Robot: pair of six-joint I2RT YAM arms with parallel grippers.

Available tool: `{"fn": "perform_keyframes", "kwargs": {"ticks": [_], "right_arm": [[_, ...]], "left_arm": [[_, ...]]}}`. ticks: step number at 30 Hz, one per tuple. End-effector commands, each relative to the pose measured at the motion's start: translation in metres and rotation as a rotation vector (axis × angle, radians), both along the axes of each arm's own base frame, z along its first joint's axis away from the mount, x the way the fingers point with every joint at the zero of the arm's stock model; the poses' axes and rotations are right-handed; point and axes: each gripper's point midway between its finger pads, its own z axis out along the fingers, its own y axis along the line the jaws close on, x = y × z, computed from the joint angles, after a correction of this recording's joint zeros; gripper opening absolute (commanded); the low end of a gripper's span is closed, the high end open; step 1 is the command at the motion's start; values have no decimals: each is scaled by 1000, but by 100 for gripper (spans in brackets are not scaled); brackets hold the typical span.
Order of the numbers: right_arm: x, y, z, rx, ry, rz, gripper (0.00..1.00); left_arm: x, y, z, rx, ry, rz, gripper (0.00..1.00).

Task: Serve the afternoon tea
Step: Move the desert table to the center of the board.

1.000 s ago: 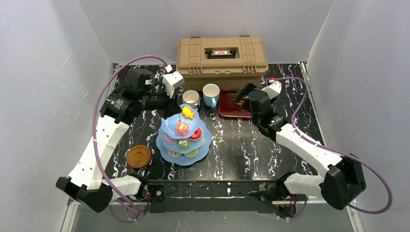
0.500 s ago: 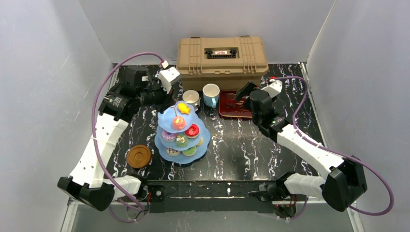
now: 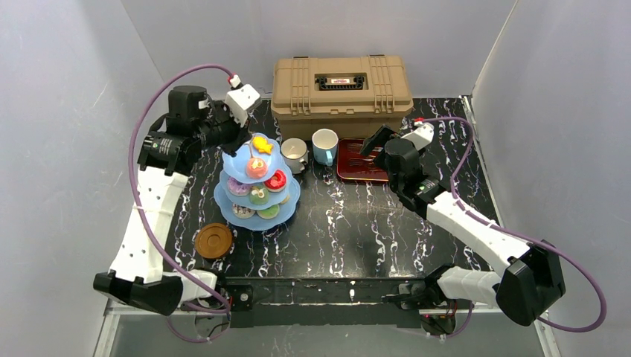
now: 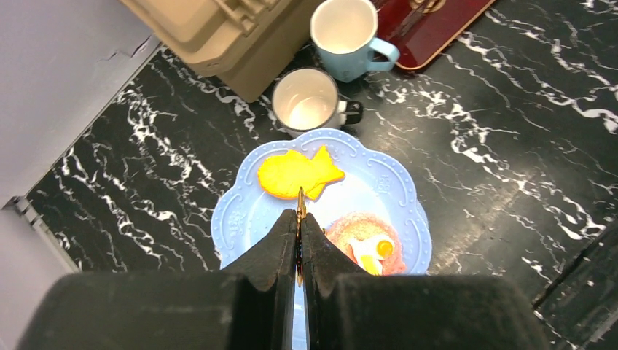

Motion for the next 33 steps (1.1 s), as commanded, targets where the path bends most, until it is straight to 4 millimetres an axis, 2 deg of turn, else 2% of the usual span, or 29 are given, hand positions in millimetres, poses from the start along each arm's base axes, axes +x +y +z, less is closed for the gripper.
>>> {"fn": "perform_keyframes", "kwargs": {"ticks": [1, 9, 21, 26, 33], "right_arm": [[2, -3, 23, 27, -64, -11, 98], [-1, -4, 20, 26, -54, -12, 98], [-3, -4, 13, 34, -45, -11, 98], [-5, -6, 9, 33, -38, -12, 98], [-6, -6, 5, 35, -32, -13, 98]], "left_arm": [[26, 15, 40, -1, -167, 17, 0], [58, 47, 44, -18, -166, 76, 0], [95, 53, 27, -29, -147, 102, 0], [115, 63, 17, -4, -163, 125, 0], [123, 64, 16, 1, -181, 122, 0]]}}
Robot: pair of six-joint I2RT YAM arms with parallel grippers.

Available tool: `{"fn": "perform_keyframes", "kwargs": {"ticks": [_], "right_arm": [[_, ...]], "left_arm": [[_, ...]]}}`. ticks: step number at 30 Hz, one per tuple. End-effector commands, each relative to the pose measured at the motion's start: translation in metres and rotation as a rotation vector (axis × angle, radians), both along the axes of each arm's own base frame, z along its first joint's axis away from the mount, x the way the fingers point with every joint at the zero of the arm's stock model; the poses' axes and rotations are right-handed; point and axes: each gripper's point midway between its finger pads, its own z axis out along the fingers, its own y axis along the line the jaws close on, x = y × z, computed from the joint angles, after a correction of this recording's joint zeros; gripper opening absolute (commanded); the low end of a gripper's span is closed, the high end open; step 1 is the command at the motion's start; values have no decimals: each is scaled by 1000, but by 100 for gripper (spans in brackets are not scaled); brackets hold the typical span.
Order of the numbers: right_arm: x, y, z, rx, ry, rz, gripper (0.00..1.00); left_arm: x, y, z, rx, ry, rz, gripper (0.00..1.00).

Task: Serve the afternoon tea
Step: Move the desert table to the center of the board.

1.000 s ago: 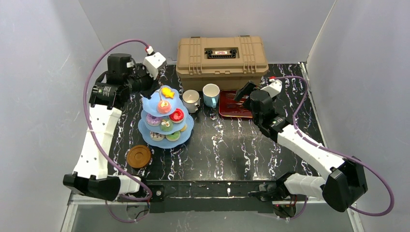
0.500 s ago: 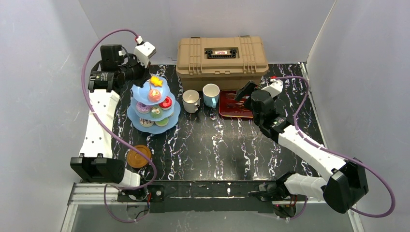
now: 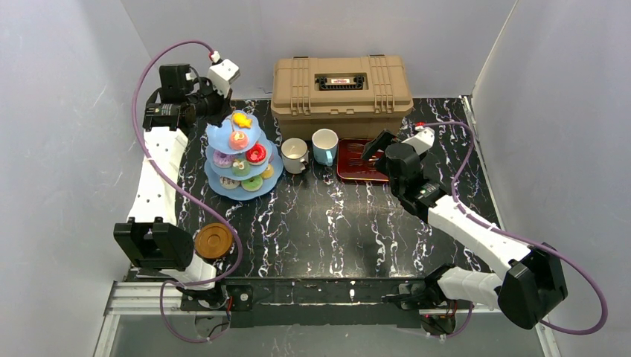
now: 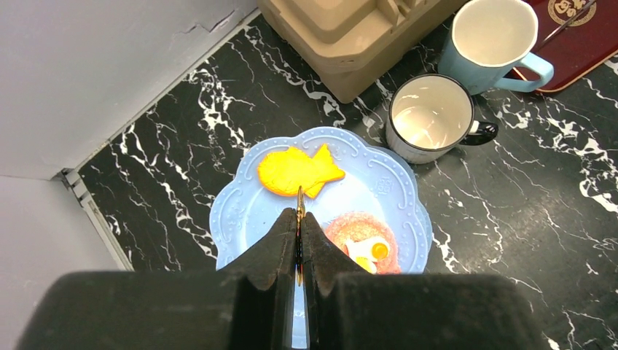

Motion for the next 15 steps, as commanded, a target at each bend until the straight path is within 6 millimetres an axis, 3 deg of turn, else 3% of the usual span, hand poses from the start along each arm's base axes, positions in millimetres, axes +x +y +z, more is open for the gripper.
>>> {"fn": "perform_keyframes", "kwargs": {"ticks": [1, 8, 9, 15], "right_arm": [[0, -2, 14, 34, -45, -15, 98], [0, -3, 16, 37, -47, -15, 98], [0, -4, 17, 38, -48, -18, 98], [-2, -4, 18, 37, -48, -17, 98]], "left_arm": [[11, -2, 46, -5, -180, -29, 0], [20, 4, 35, 24, -175, -8, 0], [23, 18, 32, 32, -168, 28, 0], [36, 37, 20, 67, -154, 95, 0]]}}
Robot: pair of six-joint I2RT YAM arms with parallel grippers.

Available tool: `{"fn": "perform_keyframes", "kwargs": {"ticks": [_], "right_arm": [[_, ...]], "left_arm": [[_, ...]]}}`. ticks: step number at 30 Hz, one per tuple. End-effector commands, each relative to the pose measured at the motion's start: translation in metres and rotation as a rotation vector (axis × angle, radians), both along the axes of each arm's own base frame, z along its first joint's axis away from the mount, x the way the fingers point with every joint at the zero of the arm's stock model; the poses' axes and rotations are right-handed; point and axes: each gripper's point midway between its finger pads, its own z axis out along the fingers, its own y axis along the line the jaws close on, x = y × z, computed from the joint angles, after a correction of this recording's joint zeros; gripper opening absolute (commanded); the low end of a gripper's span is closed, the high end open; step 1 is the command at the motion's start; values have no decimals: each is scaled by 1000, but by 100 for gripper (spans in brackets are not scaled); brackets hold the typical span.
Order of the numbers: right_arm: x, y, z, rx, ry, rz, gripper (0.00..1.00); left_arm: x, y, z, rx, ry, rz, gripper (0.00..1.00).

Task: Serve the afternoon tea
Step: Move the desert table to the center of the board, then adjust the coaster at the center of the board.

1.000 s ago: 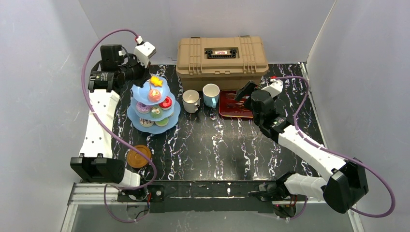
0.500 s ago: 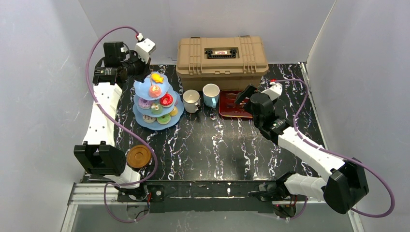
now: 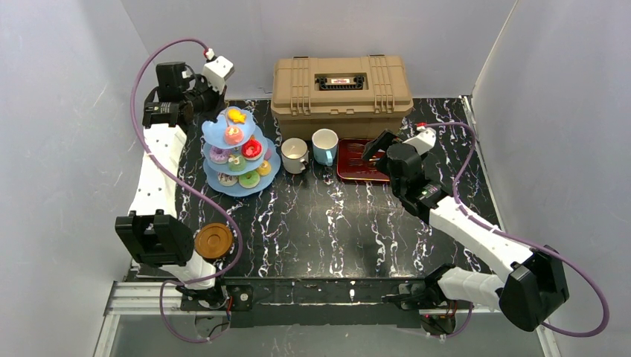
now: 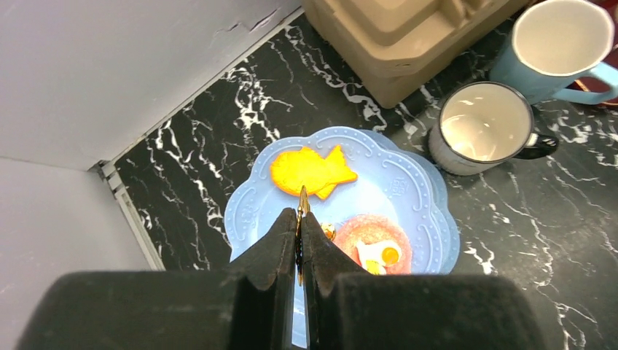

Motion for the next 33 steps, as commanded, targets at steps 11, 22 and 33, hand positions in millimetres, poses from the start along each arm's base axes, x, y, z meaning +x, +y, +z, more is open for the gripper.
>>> {"fn": "perform_keyframes", "kwargs": {"ticks": [11, 22, 33], "right_arm": [[-1, -1, 18, 19, -45, 8, 98], [-6, 12, 16, 18, -34, 94, 98], [-5, 22, 16, 38, -34, 130, 99]], "left_arm": [[1, 9, 31, -12, -97, 18, 93], [-116, 12, 30, 111, -9, -355, 98], [-248, 96, -135, 519, 413, -732, 82]]}}
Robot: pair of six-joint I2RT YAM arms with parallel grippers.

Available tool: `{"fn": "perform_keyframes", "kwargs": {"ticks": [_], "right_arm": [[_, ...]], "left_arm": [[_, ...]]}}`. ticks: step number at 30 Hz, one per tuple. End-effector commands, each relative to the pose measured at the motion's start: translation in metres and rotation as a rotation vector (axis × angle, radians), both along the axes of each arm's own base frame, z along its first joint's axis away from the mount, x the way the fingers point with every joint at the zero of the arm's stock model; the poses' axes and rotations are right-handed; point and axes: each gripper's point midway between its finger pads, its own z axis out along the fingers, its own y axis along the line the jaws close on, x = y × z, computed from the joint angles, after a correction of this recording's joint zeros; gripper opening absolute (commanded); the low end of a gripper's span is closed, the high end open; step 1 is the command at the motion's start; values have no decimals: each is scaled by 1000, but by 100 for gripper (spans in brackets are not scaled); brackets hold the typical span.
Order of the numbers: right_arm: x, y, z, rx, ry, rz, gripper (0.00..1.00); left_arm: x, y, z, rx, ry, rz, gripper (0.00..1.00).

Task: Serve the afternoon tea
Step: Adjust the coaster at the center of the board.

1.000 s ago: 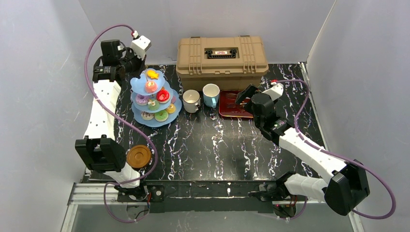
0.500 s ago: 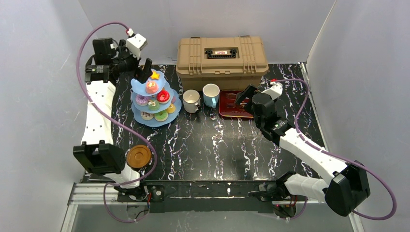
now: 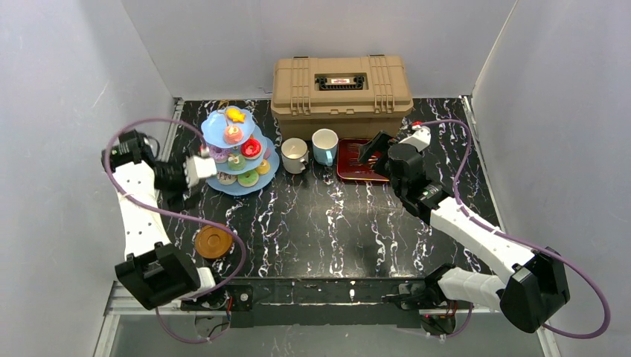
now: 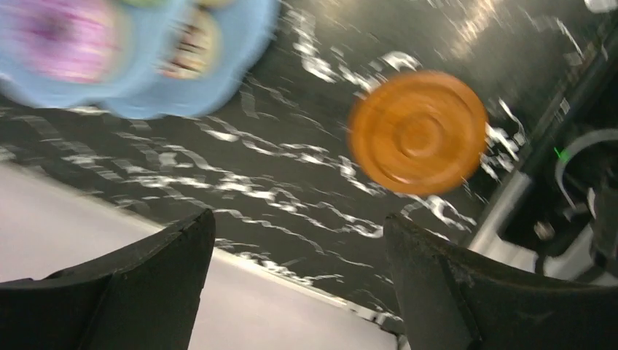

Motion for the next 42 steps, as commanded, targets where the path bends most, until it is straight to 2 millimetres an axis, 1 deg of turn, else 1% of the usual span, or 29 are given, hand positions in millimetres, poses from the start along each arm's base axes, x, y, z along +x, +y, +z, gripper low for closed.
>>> {"fn": "perform_keyframes", "kwargs": {"ticks": [1, 3, 6, 7, 8, 10, 11, 13, 15, 16, 18, 22, 25, 29, 36, 42], "right_arm": [[3, 5, 14, 26, -42, 17, 98], [4, 5, 12, 22, -37, 16, 98], [4, 3, 13, 17, -38, 5, 98], [4, 2, 14, 16, -40, 1, 98], [4, 2, 15, 16, -43, -2, 98], [5, 1, 16, 18, -46, -6, 98], [5, 1, 16, 18, -46, -8, 99], [6, 2, 16, 18, -43, -8, 98], [7, 2, 16, 17, -40, -10, 99], [7, 2, 16, 16, -39, -13, 98], [7, -1, 18, 13, -43, -23, 98], [8, -5, 22, 12, -55, -45, 98], [9, -4, 22, 11, -51, -48, 98], [10, -3, 22, 18, -47, -51, 98], [10, -4, 22, 24, -43, -55, 98], [8, -4, 22, 29, -42, -54, 99]], "left_arm": [[-65, 16, -65, 151, 160, -261, 81], [-71, 13, -84, 139, 167, -276, 79], [-82, 0, -102, 71, 193, -298, 79], [-85, -1, -109, 68, 205, -313, 79], [-91, -1, -120, 68, 236, -325, 79], [-92, 6, -139, 96, 258, -317, 79], [-88, 8, -147, 96, 259, -294, 78], [-83, 5, -155, 47, 277, -254, 78], [-78, -4, -154, -37, 298, -211, 77], [-80, -10, -153, -83, 318, -205, 76], [-91, -19, -156, -133, 373, -231, 75], [-113, -29, -171, -139, 418, -298, 74], [-119, -38, -180, -156, 421, -309, 74], [-112, -53, -181, -211, 406, -275, 74], [-91, -83, -163, -325, 370, -242, 73], [-85, -98, -167, -325, 348, -260, 73]]}}
